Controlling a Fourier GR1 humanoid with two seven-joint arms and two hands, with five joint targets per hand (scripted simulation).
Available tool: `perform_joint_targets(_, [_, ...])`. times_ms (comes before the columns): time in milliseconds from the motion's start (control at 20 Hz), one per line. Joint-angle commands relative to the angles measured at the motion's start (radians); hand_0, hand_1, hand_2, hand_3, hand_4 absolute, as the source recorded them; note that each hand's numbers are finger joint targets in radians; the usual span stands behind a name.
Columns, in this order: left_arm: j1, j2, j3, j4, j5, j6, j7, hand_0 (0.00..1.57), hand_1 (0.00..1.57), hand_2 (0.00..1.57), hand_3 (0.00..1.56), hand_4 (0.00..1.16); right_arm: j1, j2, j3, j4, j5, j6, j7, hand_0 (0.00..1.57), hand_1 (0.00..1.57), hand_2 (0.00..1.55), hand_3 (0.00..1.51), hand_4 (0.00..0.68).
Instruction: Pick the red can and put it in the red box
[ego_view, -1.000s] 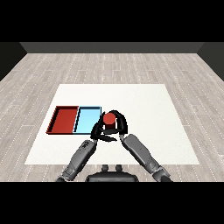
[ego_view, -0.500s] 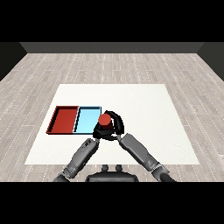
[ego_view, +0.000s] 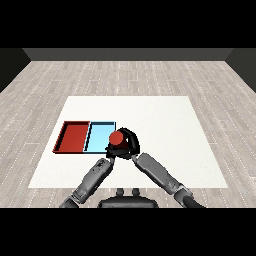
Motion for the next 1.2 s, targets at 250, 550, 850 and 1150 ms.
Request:
perform_joint_targets(250, [-0.071,-0.015,-0.012,0.085,0.041,0.153,-0.045,1.57,1.57,1.51,1.41,1.0,0.056,0.01,0.004,-0.049,0.039,0.019,-0.001,1.46,1.46,1.45,1.38,0.607])
perform_joint_targets(550, [-0.07,-0.002,0.012,-0.029,-0.043,0.195,0.047,1.57,1.57,1.53,1.43,0.97,-0.03,0.01,0.052,0.039,-0.123,-0.022,-0.09,1.45,1.45,1.44,1.38,0.597])
perform_joint_targets(850, [-0.047,-0.014,0.027,0.011,-0.049,0.183,-0.018,1.57,1.57,1.53,1.45,1.12,0.022,0.01,-0.015,-0.028,0.065,0.04,0.056,0.0,0.0,0.0,0.0,0.0])
perform_joint_targets(1150, [-0.014,-0.006,0.014,-0.074,-0.116,0.188,0.027,1.57,1.57,1.54,1.47,1.12,0.073,0.01,-0.023,-0.11,0.093,0.056,0.077,0.0,0.0,0.0,0.0,0.0])
